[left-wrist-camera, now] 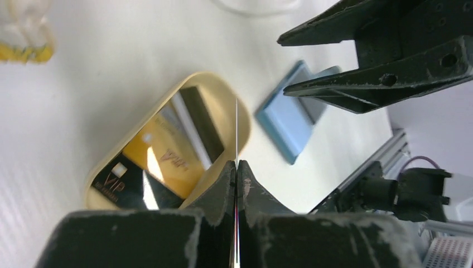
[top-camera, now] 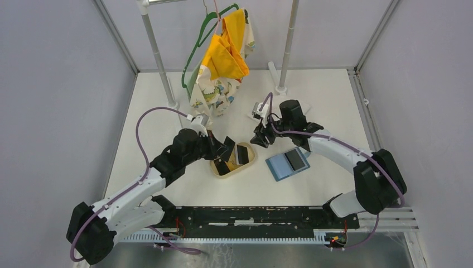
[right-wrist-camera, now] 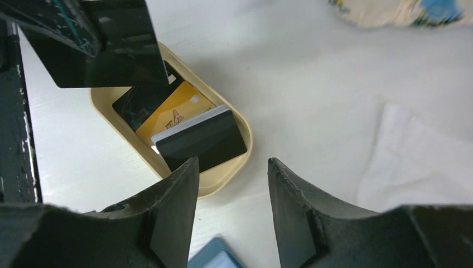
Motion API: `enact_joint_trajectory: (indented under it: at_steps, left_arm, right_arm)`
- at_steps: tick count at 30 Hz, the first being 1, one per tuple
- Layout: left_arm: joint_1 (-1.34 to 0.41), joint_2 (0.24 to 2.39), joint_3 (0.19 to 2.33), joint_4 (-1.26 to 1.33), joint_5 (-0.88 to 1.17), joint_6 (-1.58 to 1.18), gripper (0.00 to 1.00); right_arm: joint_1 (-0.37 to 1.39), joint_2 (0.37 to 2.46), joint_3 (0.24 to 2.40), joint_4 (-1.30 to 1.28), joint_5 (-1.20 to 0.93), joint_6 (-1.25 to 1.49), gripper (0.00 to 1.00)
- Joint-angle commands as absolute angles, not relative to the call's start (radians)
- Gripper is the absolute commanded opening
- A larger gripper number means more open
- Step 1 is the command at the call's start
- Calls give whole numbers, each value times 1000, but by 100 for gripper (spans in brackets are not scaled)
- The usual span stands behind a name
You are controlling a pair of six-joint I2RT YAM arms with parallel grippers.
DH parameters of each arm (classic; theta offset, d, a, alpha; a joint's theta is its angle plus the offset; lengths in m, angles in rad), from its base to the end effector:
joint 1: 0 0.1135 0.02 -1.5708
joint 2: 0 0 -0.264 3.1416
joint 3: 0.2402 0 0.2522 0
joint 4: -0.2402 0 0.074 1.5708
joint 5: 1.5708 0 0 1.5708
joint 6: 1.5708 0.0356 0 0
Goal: Put the credit cards into the card holder
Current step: Pick up the credit card from the storage box.
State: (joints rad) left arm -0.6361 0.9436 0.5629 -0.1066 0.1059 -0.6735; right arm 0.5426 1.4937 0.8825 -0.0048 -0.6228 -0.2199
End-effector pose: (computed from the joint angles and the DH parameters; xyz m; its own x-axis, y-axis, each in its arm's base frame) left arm 0.1679 -0.1286 0.2407 -0.7097 -0.2469 -0.6598 0.2855 0.7554 -0.5898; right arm 0.2622 0.1824 0.2258 -0.3025 -0.3893 -0.8701 -0.9151 0.3739 0.1509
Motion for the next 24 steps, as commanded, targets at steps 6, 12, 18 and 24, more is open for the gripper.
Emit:
enact_joint_trajectory:
  at_steps: [6,12,18,24]
  left_arm:
    - [-639,949,510,350,260,-618,2]
    - [-653,1040,465,698,280,-724,2]
    - [-674,1126,468,886,270,-798,2]
    - [-712,1223,506,1007,266,-837,2]
  right_arm:
    - [519,1237,914,-223,-831,-603,98]
    - [506,1202,626,335,-1150,-142,98]
    - [444,1235,569,665,-1082,325,93]
    - [443,1249,526,862,-1014,632,85]
